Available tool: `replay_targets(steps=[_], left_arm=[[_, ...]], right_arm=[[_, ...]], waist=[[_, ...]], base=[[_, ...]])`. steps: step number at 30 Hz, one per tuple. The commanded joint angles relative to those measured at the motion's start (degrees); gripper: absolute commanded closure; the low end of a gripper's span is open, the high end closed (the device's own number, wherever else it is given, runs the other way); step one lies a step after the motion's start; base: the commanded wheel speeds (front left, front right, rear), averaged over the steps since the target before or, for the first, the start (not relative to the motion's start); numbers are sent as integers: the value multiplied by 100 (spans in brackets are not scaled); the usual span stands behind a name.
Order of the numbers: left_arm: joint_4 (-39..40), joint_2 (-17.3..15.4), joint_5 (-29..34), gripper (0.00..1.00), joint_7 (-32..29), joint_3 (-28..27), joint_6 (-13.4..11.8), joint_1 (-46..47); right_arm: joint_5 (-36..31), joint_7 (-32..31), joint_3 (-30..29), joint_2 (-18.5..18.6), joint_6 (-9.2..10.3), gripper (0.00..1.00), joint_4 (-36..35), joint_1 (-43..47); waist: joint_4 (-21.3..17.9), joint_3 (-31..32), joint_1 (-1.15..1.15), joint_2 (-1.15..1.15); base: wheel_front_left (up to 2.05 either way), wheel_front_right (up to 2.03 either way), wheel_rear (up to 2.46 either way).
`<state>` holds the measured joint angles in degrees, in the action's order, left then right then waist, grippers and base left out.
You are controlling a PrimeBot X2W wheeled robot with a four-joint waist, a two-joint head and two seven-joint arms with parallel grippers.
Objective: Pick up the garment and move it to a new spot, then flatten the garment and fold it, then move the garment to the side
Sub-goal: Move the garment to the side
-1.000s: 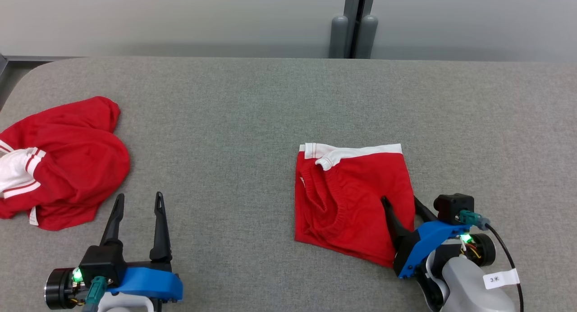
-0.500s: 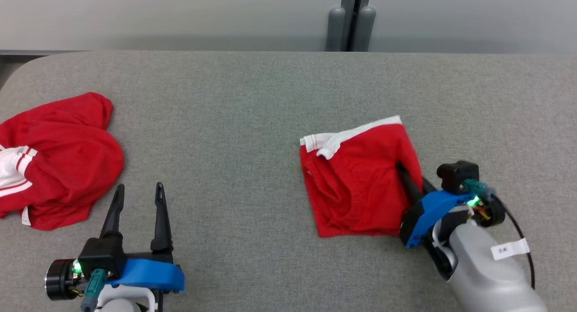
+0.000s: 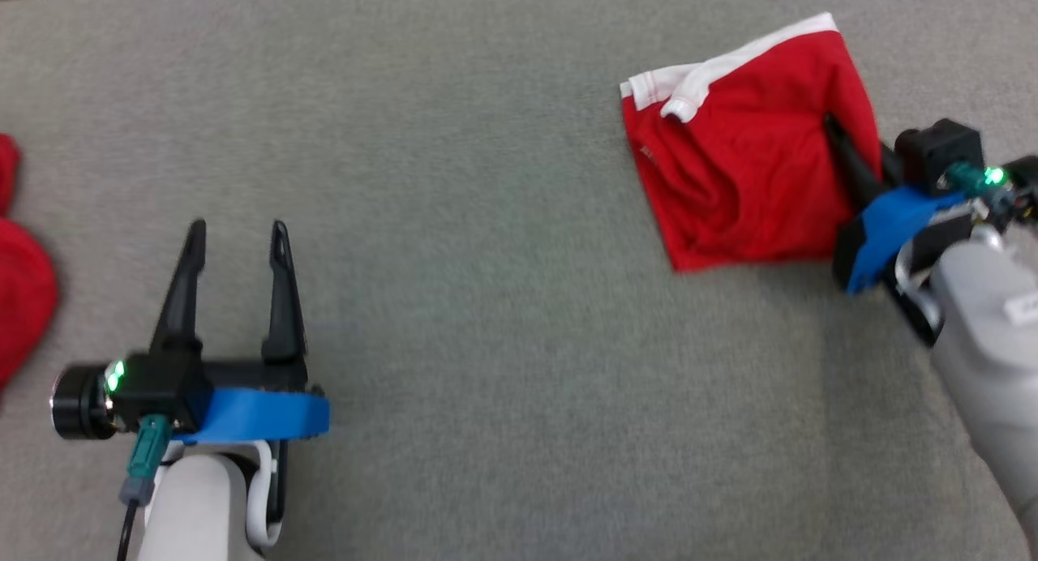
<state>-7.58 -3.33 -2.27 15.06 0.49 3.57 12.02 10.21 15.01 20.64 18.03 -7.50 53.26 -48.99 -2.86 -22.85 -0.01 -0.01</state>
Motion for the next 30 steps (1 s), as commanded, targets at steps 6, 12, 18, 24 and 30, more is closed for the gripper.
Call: replay_targets(steps=[6,12,18,24,30], left_arm=[[356,-226,200,0,16,-19,14,414],[700,-466,308,0,16,-27,-5,493],[1023,-603,387,0,15,62,14,570],[1173,-719,414,0,14,65,-3,621],[1128,-782,396,0,2,81,-45,647]], right_arm=[[241,22,168,610,1,100,-51,-762],[504,-2,456,1058,1,100,53,-1315],[873,-134,796,1348,1,100,252,-1774],[1051,-179,1165,1449,1,100,628,-2281],[894,-126,1315,1400,1,0,1274,-2708]], waist=[[-560,-595,1,1],[-1013,-957,1,1],[-1139,-1259,1,1],[-1114,-1481,1,1],[-1032,-1546,1,1]], base=[[0,0,0],[0,0,0],[0,0,0],[0,0,0],[0,0,0]])
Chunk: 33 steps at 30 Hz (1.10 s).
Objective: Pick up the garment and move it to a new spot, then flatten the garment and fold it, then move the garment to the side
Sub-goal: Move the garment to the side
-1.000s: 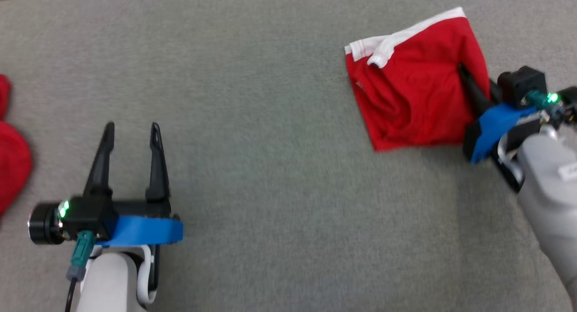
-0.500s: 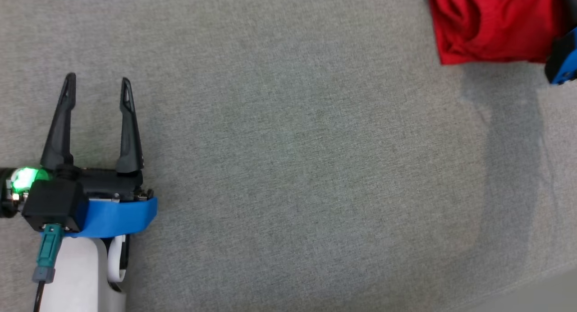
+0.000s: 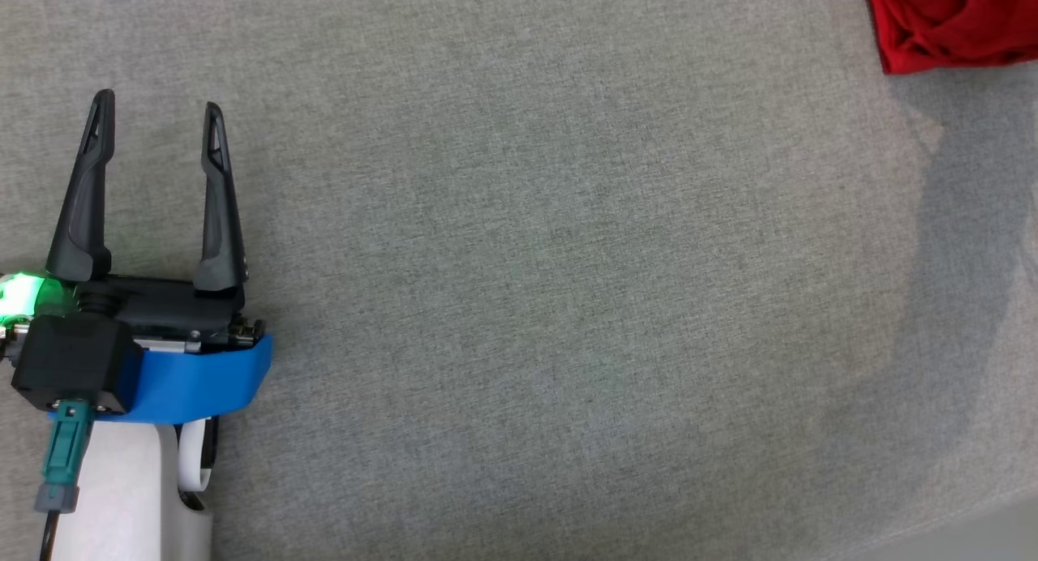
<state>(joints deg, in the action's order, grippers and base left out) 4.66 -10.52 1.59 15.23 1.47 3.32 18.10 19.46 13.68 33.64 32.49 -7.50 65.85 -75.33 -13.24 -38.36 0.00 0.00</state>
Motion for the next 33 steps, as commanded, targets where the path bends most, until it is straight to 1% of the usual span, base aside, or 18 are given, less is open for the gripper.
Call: replay_targets(steps=[1,5,9,11,12,14,18,23,29,33], left_arm=[[-106,-58,-4,0,-16,-16,-36,35],[-139,-11,-60,0,-15,10,-74,-12],[-214,56,-161,0,-9,16,-98,-102],[-259,84,-214,0,-8,-11,-126,-178],[-317,90,-272,0,-8,-57,-144,-287],[-347,125,-321,0,-8,-97,-173,-397],[-438,236,-453,0,-9,-201,-220,-680],[-563,356,-559,0,-9,-292,-250,-1065],[-719,483,-615,0,-9,-350,-272,-1458],[-814,570,-632,0,-8,-353,-302,-1621]], right_arm=[[-101,33,23,-29,1,0,113,-150],[-330,89,-31,26,1,0,471,-262],[-331,149,-320,-95,1,0,524,-169],[-219,155,-551,-211,0,0,284,-27],[-234,152,-693,-340,0,0,-32,206],[-124,152,-957,-514,0,0,-388,407],[-189,150,-1309,-879,1,0,-1090,1017],[-325,153,-1741,-1374,0,0,-1854,1946],[-426,152,-2066,-1829,0,0,-2607,3094],[-461,153,-2270,-2015,0,0,-3027,3854]], waist=[[16,23,0,0],[68,186,0,0],[121,469,0,0],[141,654,0,0],[133,858,0,0],[164,1077,0,0],[247,1532,0,0],[443,2088,0,0],[710,2564,0,0],[864,2786,0,0]], base=[[0,0,0],[0,0,0],[0,0,0],[0,0,0],[0,0,0],[0,0,0],[0,0,0],[0,0,0],[0,0,0],[0,0,0]])
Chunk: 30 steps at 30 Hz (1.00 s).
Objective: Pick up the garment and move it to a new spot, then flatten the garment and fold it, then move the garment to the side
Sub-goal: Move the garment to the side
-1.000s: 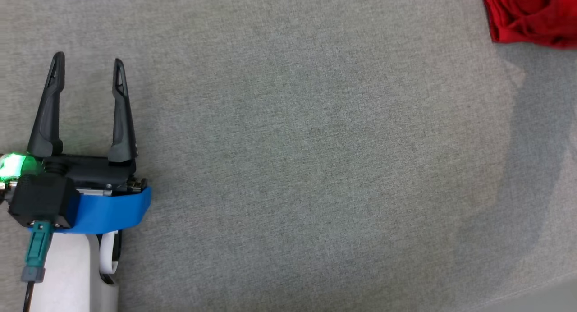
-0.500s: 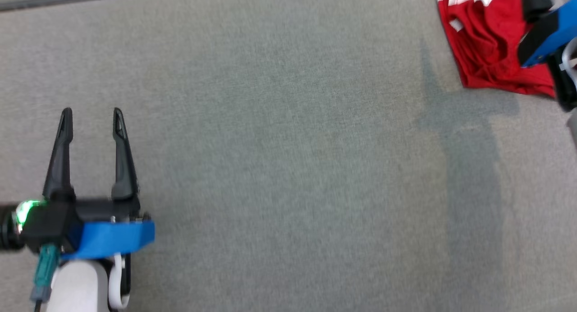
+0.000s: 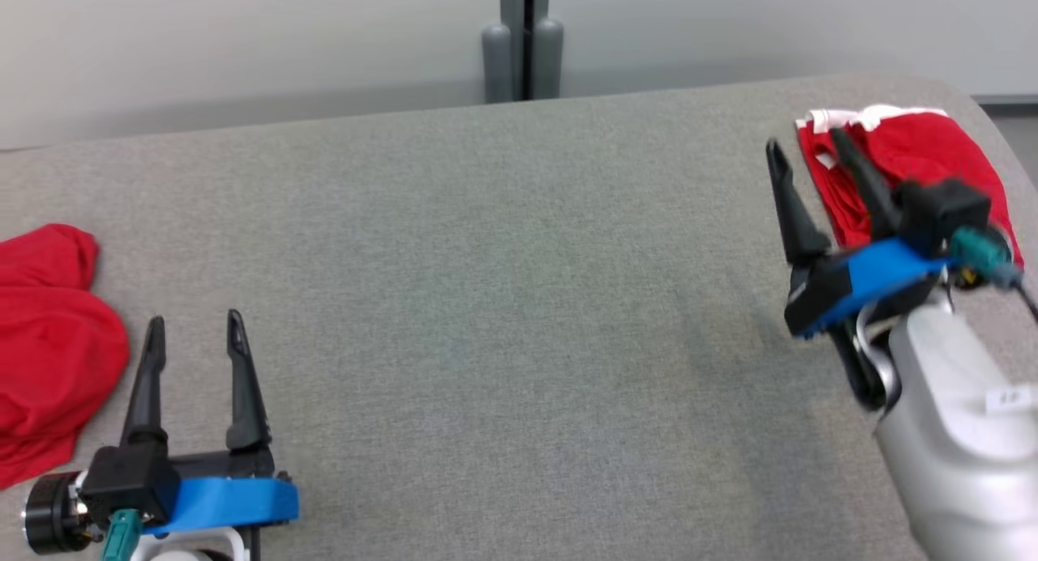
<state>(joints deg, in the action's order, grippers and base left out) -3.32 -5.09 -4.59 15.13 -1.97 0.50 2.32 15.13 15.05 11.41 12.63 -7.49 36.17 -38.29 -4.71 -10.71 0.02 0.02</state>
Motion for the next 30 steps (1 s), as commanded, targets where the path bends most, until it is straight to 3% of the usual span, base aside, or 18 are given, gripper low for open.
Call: replay_targets(steps=[1,18,30], left_arm=[[-37,37,-11,0,2,-5,-18,-63],[-854,111,19,0,2,-119,138,-265],[-1154,123,105,0,2,-145,164,-246]], right_arm=[[-83,17,-98,-34,-1,0,-189,335],[-444,17,-793,-646,-1,0,-1504,2879],[-816,17,-1086,-959,-2,0,-1864,3339]], waist=[[50,60,-2,-2],[225,574,-2,-2],[378,721,-2,-2]], base=[[0,0,0],[0,0,0],[0,0,0]])
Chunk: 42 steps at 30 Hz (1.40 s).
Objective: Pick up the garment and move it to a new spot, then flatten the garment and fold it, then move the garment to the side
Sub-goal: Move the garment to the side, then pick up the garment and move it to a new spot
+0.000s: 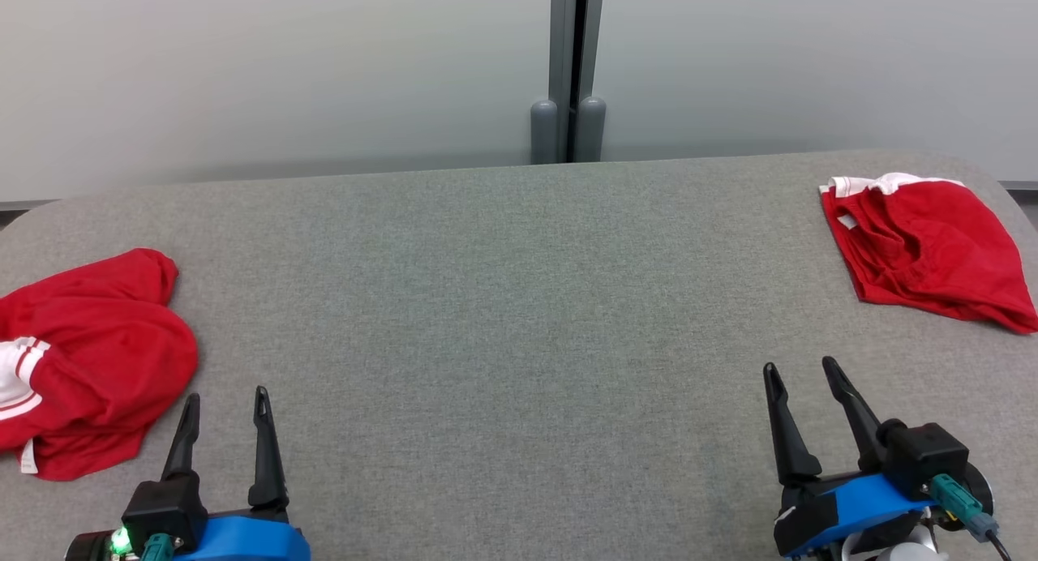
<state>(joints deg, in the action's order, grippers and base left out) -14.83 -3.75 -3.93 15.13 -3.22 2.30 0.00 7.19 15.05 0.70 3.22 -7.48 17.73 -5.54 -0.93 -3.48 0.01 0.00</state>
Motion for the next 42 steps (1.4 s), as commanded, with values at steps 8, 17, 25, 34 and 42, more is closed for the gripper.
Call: replay_targets(steps=[8,17,25,34,42], left_arm=[[-166,-12,56,0,2,-77,-51,53],[-203,3,59,0,2,-81,-30,25],[-196,4,74,0,2,-94,-22,32],[-183,-58,109,0,2,-110,-25,46],[-99,-84,57,0,1,-236,-80,113]], right_arm=[[-41,17,8,-33,-2,0,11,107],[-4,17,24,-35,-2,0,65,143],[18,17,28,-34,-3,0,86,146],[68,17,109,-32,-3,0,99,146],[110,17,128,-31,-3,0,120,88]], waist=[[39,68,-1,0],[20,125,-1,0],[62,150,-1,0],[351,172,-1,0],[889,109,-1,0]], base=[[0,0,0],[0,0,0],[0,0,0],[0,0,0],[0,0,0]])
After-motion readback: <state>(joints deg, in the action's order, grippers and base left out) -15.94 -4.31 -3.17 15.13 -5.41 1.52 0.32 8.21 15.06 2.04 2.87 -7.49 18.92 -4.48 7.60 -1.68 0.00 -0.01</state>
